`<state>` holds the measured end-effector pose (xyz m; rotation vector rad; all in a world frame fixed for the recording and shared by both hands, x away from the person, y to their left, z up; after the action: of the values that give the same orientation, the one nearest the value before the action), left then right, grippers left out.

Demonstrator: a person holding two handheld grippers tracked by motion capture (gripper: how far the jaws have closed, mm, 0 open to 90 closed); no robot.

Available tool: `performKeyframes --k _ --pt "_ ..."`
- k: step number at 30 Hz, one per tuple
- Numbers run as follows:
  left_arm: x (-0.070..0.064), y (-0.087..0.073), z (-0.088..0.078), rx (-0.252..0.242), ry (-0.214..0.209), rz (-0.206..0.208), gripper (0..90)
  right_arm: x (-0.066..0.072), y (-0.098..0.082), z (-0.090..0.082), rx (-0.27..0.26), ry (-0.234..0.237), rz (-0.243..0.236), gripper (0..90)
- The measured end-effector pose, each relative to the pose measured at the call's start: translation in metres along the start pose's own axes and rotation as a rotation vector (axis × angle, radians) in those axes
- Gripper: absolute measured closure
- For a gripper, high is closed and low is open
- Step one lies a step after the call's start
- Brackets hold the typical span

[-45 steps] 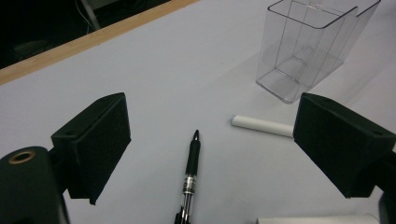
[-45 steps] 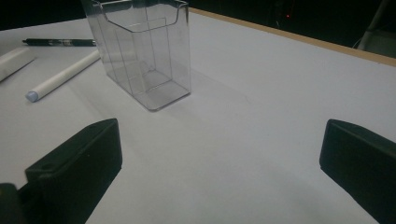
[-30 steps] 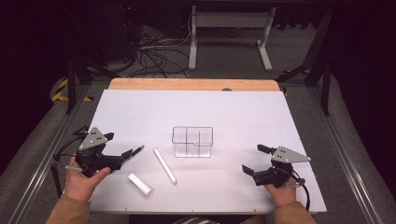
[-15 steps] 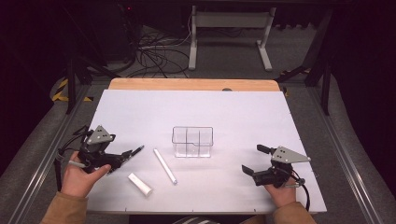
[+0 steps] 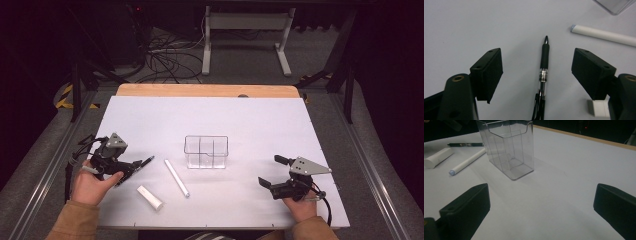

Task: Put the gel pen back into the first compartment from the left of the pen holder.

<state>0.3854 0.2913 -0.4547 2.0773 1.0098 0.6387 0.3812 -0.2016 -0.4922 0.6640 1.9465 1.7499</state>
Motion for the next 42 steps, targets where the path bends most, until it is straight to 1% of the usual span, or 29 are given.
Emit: performKeyframes --k 1,3,4,6,8,9,12,13,20,21,22,23,26,27,29,31,33,34,35,38,39,42 --pt "0.001 -0.001 0.002 0.021 -0.002 -0.001 27.1 0.000 0.000 0.000 0.000 0.001 0.000 1.2" --pt "0.003 -0.003 0.003 0.046 -0.014 0.000 27.9 0.000 0.000 0.000 0.000 0.004 0.000 1.3" --pt "0.003 -0.003 0.003 0.046 -0.014 0.000 28.4 0.000 0.000 0.000 0.000 0.005 0.000 1.4" --pt "0.006 -0.006 0.005 0.089 -0.022 -0.002 29.5 0.000 0.000 0.000 0.000 0.005 0.007 1.4" --pt "0.006 -0.008 0.008 0.112 -0.033 -0.002 29.7 0.000 0.000 0.000 0.001 0.004 0.005 1.5" --pt "0.006 -0.008 0.008 0.112 -0.033 -0.002 29.8 0.000 0.000 0.000 0.003 0.006 0.002 1.5" --pt "0.006 -0.009 0.011 0.143 -0.057 -0.006 30.9 0.000 0.000 0.001 0.002 0.006 0.003 1.7" --pt "0.005 -0.010 0.012 0.166 -0.078 -0.017 32.1 0.000 0.000 0.001 0.001 0.008 0.001 1.7" --pt "0.005 -0.008 0.012 0.170 -0.085 -0.041 35.2 0.001 0.000 0.001 0.003 0.009 0.001 1.9" --pt "0.005 -0.008 0.013 0.169 -0.082 -0.042 38.4 0.001 -0.001 0.001 0.003 0.008 0.001 2.0" --pt "0.005 -0.008 0.013 0.164 -0.079 -0.044 38.4 0.001 -0.001 0.001 0.003 0.008 0.001 2.0" --pt "0.005 -0.007 0.013 0.156 -0.085 -0.058 44.2 0.001 -0.001 0.001 0.003 0.010 0.001 2.0" --pt "0.004 -0.007 0.015 0.157 -0.090 -0.062 48.4 0.001 -0.001 0.001 0.003 0.011 -0.001 2.1" --pt "0.002 -0.007 0.018 0.166 -0.090 -0.047 49.0 0.001 -0.001 0.001 0.003 0.011 -0.001 2.2" --pt "0.000 -0.007 0.022 0.174 -0.086 -0.032 49.4 0.001 -0.001 0.001 0.003 0.012 -0.002 2.1" --pt "-0.001 -0.007 0.024 0.178 -0.086 -0.027 50.0 0.001 -0.001 0.001 0.003 0.011 -0.001 2.2" --pt "-0.002 -0.008 0.029 0.201 -0.087 -0.013 53.4 0.001 -0.001 0.001 0.003 0.014 -0.001 2.3" --pt "-0.002 -0.008 0.029 0.201 -0.087 -0.013 55.3 0.001 -0.001 0.001 0.003 0.015 -0.004 2.3" --pt "-0.003 -0.008 0.032 0.219 -0.090 -0.003 57.2 0.001 -0.001 0.001 0.003 0.016 -0.005 2.3" --pt "-0.003 -0.009 0.034 0.234 -0.085 0.008 60.4 0.001 -0.001 0.001 0.002 0.017 -0.005 2.3" --pt "-0.003 -0.010 0.036 0.255 -0.080 0.017 61.6 0.001 -0.001 0.001 0.003 0.018 -0.004 2.4" --pt "-0.004 -0.011 0.037 0.274 -0.078 0.024 64.6 0.001 -0.001 0.001 0.003 0.019 -0.002 2.4"
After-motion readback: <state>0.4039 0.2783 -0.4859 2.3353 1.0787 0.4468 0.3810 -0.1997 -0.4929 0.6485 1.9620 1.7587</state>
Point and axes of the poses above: each handheld gripper's, and its own axes: z roughly forward along the jaws, y roughly out of its top, x roughly to its left, the point moved 4 cm from there along z, roughly forward along the jaws, and after that the axes turned 13 degrees about -x, right-handed, at the moved point
